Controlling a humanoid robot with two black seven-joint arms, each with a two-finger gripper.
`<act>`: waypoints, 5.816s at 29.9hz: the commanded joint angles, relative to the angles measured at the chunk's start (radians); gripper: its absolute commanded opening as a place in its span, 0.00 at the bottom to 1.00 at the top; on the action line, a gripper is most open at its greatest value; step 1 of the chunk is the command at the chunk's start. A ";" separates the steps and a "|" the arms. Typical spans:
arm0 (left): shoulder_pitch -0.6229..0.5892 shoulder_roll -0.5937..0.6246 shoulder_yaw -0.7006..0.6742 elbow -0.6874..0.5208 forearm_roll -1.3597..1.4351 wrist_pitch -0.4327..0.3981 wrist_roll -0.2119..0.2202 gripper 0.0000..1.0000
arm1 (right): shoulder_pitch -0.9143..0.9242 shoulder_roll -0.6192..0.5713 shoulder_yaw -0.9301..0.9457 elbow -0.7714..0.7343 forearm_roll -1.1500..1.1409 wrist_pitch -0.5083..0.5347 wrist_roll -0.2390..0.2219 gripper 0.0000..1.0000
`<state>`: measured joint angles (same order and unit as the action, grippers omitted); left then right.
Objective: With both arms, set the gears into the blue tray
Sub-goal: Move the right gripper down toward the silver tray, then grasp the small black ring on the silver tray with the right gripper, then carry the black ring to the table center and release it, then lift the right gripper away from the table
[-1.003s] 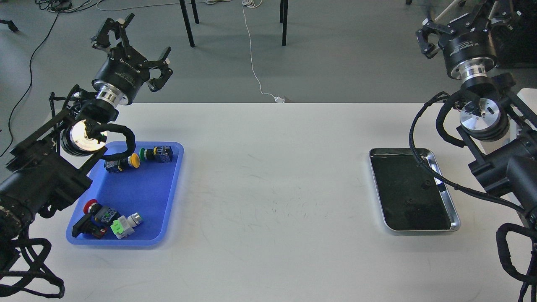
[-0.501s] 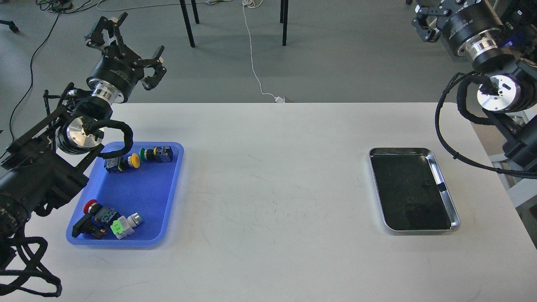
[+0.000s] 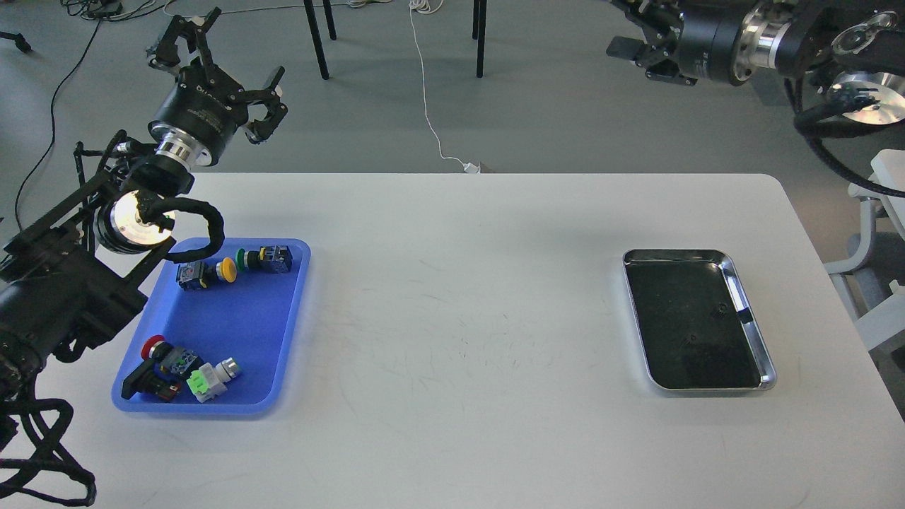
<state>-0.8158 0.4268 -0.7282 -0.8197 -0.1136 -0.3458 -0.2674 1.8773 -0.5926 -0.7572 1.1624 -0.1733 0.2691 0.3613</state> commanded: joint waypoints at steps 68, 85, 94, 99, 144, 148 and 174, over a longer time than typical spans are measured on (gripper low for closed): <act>0.015 0.059 0.010 -0.004 0.009 -0.009 -0.003 0.98 | -0.368 0.175 -0.395 -0.093 -0.802 -0.094 -0.015 0.46; 0.017 0.075 0.010 -0.003 0.009 -0.010 -0.006 0.98 | -0.383 0.182 -0.395 -0.092 -0.811 -0.094 -0.015 0.40; 0.017 0.075 0.010 -0.003 0.009 -0.009 -0.004 0.98 | -0.385 0.177 -0.393 -0.090 -0.812 -0.094 -0.013 0.31; 0.017 0.079 0.010 -0.003 0.009 -0.010 -0.001 0.98 | -0.385 0.174 -0.409 -0.086 -0.830 -0.094 -0.013 0.18; 0.017 0.147 0.013 -0.004 0.011 -0.012 0.005 0.98 | -0.371 0.593 -0.209 -0.176 -0.476 -0.257 0.094 0.12; 0.018 0.153 0.015 -0.006 0.011 -0.012 0.005 0.98 | -0.389 0.593 -0.209 -0.182 -0.468 -0.257 0.094 0.12; 0.020 0.156 0.015 -0.006 0.012 -0.012 0.004 0.98 | -0.432 0.593 -0.196 -0.222 -0.462 -0.281 0.094 0.68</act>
<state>-0.7961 0.5829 -0.7137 -0.8255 -0.1024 -0.3575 -0.2639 1.4363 0.0000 -0.9636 0.9391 -0.6385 -0.0102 0.4557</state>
